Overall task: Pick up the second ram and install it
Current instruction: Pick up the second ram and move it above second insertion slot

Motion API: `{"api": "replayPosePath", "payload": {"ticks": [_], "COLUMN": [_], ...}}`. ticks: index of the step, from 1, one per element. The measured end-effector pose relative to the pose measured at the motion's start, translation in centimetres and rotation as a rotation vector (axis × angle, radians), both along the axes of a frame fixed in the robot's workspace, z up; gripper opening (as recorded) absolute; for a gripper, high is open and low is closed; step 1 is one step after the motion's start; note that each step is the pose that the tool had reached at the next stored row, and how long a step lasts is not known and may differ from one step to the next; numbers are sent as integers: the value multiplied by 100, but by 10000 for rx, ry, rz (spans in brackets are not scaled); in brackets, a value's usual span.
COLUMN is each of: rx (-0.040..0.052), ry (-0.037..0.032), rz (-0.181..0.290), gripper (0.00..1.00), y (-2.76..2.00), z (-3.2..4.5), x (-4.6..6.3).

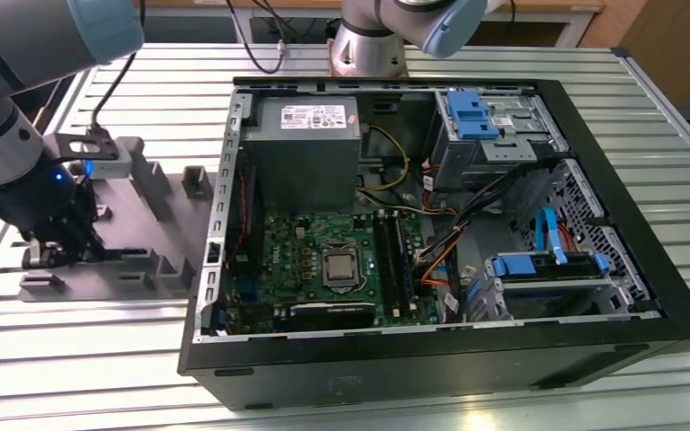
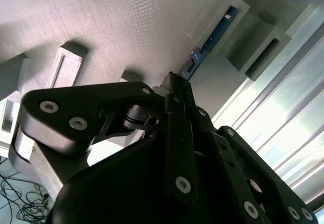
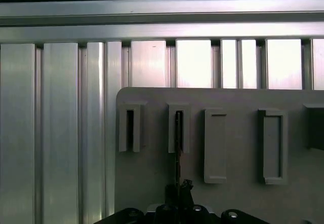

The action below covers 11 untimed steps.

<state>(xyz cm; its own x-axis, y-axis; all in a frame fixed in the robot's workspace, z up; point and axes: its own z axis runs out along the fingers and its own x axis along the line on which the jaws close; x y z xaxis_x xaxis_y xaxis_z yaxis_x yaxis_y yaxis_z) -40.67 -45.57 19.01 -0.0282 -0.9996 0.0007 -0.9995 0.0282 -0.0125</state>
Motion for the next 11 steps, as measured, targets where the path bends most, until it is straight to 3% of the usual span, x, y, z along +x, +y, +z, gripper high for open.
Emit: {"api": "replayPosePath", "payload": {"ticks": [6,11], "rx": [1,1], "ry": [-1,-1], "rz": [0,0], "gripper": [14,14], "y": [0,0], "z": [100,249], "x": [0,0]}}
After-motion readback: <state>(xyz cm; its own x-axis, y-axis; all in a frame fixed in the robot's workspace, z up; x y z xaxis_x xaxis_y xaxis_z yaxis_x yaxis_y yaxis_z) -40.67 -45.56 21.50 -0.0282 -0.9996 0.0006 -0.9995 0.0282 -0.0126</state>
